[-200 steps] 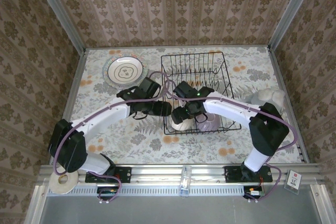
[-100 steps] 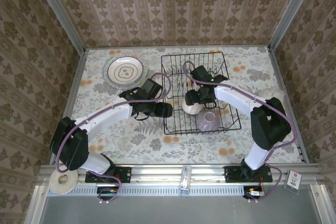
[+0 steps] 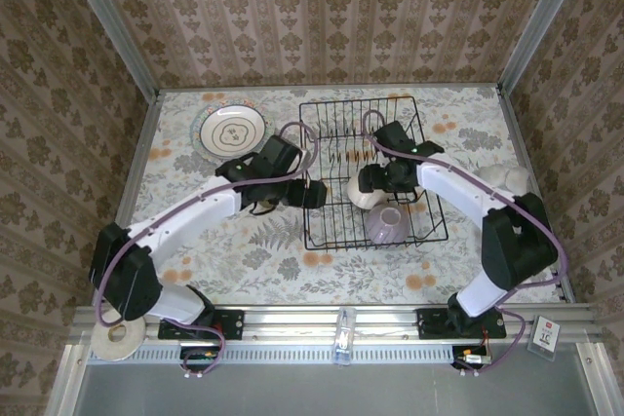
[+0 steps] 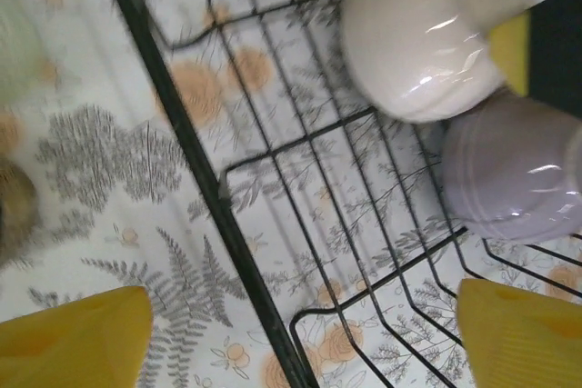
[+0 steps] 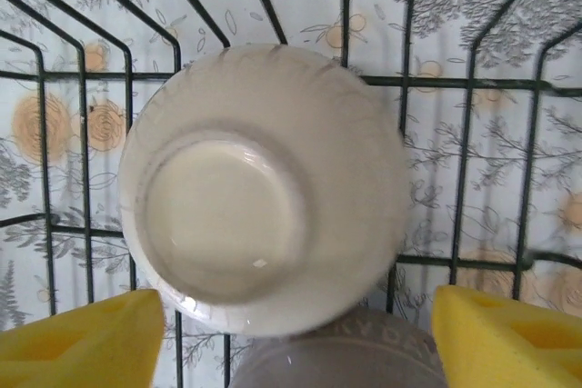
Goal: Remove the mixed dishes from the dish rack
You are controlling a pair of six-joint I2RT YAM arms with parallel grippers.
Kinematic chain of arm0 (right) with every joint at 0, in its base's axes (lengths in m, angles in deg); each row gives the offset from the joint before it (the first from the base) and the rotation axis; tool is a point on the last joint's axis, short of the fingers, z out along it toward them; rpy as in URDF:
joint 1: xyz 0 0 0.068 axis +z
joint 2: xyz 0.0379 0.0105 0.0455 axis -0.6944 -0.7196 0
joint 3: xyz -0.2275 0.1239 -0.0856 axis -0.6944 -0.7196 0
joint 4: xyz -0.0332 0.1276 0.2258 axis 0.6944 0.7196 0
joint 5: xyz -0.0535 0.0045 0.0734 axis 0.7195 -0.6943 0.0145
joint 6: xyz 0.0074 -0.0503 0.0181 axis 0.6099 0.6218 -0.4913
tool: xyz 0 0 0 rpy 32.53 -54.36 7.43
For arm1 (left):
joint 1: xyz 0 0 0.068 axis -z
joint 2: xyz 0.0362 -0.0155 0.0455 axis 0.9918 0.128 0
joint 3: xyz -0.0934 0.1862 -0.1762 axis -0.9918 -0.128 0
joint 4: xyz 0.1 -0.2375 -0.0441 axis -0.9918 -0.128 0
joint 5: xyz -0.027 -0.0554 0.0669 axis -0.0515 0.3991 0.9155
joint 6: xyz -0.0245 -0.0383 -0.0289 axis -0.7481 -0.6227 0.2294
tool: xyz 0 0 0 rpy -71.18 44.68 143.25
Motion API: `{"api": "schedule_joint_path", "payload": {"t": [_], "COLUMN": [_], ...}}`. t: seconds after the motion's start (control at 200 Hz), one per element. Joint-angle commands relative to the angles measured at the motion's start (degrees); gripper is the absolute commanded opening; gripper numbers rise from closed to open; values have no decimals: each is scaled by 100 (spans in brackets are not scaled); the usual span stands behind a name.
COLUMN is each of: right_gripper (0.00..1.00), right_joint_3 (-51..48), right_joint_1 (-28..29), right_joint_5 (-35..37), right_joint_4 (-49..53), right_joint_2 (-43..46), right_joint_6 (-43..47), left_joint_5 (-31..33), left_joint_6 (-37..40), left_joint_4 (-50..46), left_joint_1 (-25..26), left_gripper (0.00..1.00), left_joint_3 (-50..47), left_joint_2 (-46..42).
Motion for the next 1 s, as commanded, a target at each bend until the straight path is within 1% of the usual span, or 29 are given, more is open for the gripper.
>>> {"api": "schedule_joint_path", "payload": {"t": [0.0,0.04,0.06,0.105,0.155,0.25,0.355,0.475,0.59,0.61,0.71,0.795,0.925,0.995], "right_gripper": [87,93,95,98,99,100,100,100,98,98,98,97,92,90], "right_joint_3": [-119,-204,-228,-344,-456,-740,-1047,-1366,-1471,-1490,-1453,-1369,-1178,-1199], "right_joint_1": [-124,-202,-244,-362,-504,-788,-1067,-1270,-1305,-1305,-1305,-1305,-1307,-1301], "right_joint_5": [-172,-259,-296,-475,-619,-963,-1309,-1627,-1868,-1892,-2093,-2086,-2043,-2084], "right_joint_4": [159,144,129,106,74,-24,-176,-458,-597,-778,-984,-1056,-1092,-1253], "right_joint_2": [683,844,848,1146,1263,1422,1526,1440,1259,1234,1066,849,330,155], "right_joint_6": [-48,-65,-69,-79,-110,-183,-300,-415,-500,-519,-601,-648,-697,-754], "left_joint_5": [133,-44,-117,-292,-493,-658,-662,-739,-859,-858,-879,-864,-686,-601], "left_joint_6": [209,119,51,-88,-209,-271,-188,-294,-403,-421,-548,-667,-818,-861], "left_joint_4": [383,794,1037,1589,2006,2251,2143,1831,1586,1558,1428,1398,1387,1376], "left_joint_1": [156,168,168,168,185,310,546,642,674,681,682,682,675,679], "left_gripper": [100,100,100,100,100,100,99,96,93,93,91,89,87,87], "left_joint_3": [207,63,-38,-254,-341,-198,77,377,626,650,808,887,930,931], "left_joint_2": [-488,-608,-670,-767,-771,-544,-153,441,968,1036,1393,1582,1776,1869]}}
